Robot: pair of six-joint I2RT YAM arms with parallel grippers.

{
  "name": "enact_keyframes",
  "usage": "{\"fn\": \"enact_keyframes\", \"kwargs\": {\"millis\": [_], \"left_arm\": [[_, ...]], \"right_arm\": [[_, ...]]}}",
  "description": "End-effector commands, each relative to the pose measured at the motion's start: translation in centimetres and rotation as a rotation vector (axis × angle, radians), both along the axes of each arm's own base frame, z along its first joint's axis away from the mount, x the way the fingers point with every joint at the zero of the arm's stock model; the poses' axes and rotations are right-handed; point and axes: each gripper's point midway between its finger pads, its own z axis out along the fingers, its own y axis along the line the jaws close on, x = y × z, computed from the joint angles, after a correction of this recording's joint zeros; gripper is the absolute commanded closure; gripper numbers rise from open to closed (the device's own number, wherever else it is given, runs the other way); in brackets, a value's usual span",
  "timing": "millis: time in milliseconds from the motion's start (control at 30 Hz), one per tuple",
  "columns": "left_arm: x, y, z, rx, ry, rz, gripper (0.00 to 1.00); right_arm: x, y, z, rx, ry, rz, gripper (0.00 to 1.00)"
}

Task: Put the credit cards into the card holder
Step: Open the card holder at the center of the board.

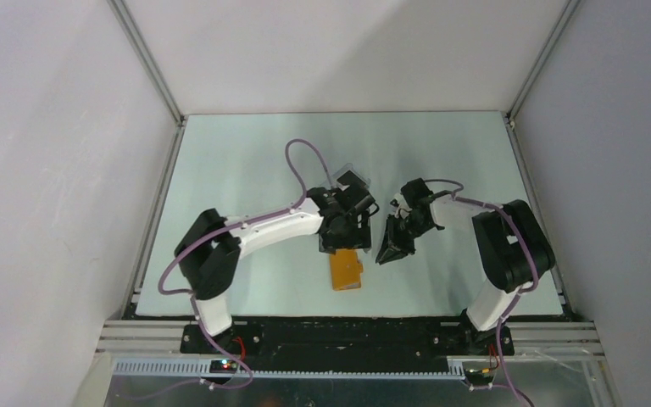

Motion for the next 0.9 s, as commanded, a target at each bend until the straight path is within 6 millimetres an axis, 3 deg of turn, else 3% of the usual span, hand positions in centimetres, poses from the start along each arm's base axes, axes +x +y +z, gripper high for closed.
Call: {"fn": "enact_keyframes", "kwargs": {"millis": [0,267,400,600,867], "left_arm": [[0.0,1.3,-0.4,0.167,-0.010,-0.049,0.14],[-1.6,2.4,-3.8,0.321,0.078,-0.098,0.14],[-1.7,3.0,-4.1,0.362,0.081,-0.102,0.16],[-1.9,3.7,-3.5,0.361,0.070,-0.089,0.28],[-1.9,4.0,-2.5,0.346,0.044,-0.086,0.88]], "right_arm": [[-0.5,1.1,-0.3,0.050,0.035,0.021,0.86],[-0.4,1.4,-0.4,0.054,0.025,0.029,0.88],[-0.4,1.4,-0.3,0.058,0.020,0.032,0.88],[-0.5,1.7,0.1,0.052,-0.007,0.051,0.87],[-1.0,2.6,0.8,0.070,-0.034,0.091,0.82]]}}
